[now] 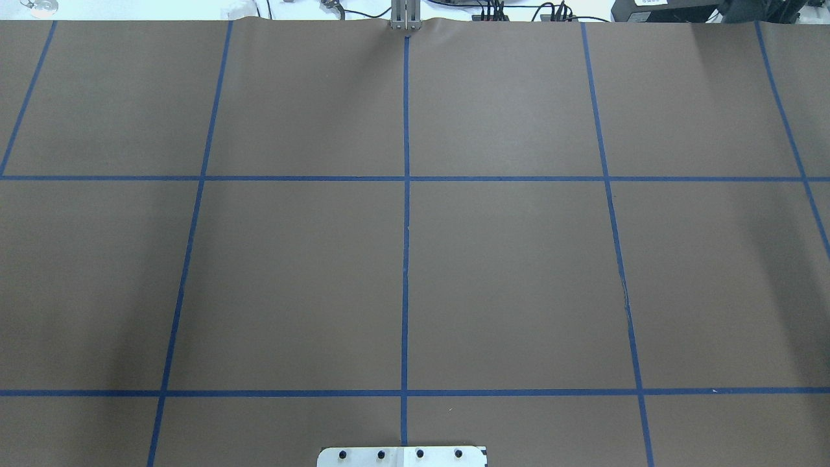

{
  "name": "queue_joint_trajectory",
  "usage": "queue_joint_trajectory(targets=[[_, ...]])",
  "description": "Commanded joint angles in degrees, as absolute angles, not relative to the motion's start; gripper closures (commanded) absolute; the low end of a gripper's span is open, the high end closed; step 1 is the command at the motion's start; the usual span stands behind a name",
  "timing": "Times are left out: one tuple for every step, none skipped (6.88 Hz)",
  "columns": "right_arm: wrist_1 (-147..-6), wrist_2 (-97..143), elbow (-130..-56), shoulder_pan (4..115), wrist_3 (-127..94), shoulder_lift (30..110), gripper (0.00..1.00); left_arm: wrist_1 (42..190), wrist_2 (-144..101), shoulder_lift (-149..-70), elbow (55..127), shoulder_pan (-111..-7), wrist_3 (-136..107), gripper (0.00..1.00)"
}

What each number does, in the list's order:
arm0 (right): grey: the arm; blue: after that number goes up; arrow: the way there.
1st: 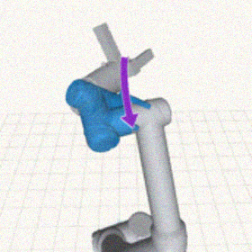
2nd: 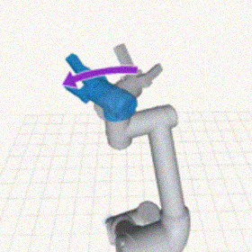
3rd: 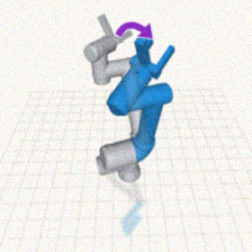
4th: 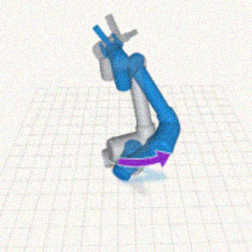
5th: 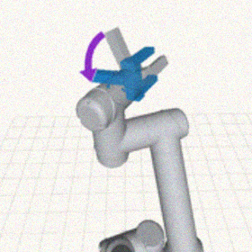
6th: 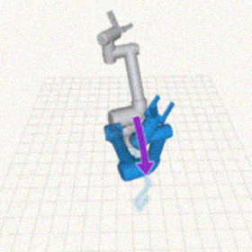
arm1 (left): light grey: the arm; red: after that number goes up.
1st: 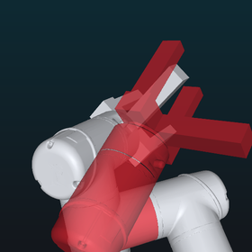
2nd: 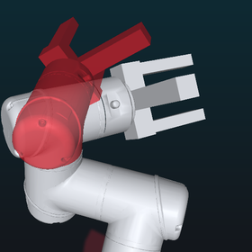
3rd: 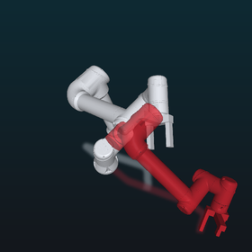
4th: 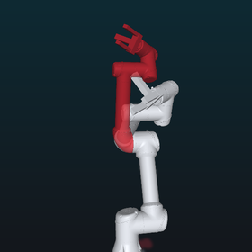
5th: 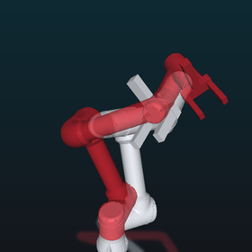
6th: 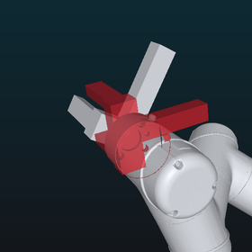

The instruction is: Place and press bell with both arms

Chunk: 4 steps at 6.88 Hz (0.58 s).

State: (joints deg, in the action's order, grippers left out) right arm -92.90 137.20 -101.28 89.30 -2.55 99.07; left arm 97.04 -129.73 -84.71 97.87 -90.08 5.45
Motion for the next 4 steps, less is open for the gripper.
queue_joint_trajectory(targets=[[-92.90,137.20,-101.42,89.30,-2.55,98.79,0.00,97.38,-129.73,-84.47,97.91,-89.91,5.62,0.00],[-92.90,137.20,-101.43,89.30,-2.55,98.79,0.00,97.38,-129.64,-84.29,97.56,-89.91,5.71,0.00],[-92.90,137.11,-101.34,89.30,-2.55,98.79,0.00,97.30,-129.64,-84.46,97.73,-89.91,5.63,0.00],[-92.90,137.02,-101.60,89.30,-2.55,98.79,0.00,97.29,-129.64,-84.81,97.65,-89.91,5.54,0.00]])
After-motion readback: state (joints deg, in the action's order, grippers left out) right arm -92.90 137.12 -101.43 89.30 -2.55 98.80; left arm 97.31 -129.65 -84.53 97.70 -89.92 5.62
